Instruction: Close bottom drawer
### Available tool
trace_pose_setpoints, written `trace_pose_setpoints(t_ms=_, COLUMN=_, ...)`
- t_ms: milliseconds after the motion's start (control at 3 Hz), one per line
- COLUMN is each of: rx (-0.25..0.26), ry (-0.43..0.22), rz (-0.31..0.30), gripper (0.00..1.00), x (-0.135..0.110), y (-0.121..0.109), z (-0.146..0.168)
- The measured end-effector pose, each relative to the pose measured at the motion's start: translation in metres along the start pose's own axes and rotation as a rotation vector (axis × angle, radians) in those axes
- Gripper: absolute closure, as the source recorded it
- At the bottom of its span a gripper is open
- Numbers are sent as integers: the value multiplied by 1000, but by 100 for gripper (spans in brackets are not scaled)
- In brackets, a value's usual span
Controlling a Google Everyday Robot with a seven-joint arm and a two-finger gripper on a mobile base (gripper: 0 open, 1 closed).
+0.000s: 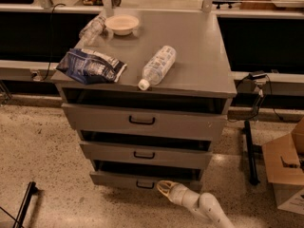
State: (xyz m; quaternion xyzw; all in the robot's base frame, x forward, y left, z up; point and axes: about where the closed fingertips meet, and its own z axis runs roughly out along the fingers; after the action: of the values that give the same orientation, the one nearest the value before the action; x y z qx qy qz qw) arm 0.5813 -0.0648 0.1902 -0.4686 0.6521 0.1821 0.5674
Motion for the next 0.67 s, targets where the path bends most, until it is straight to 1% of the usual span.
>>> trace_pose_setpoints(t_ms=333, rx=33, ry=-6, rz=8, gripper=100, x=8, y=-14, z=8)
trace_pose_setpoints(t_ms=667, rx=68, ry=-5, rz=14, gripper=100, x=19, y=-24, z=6)
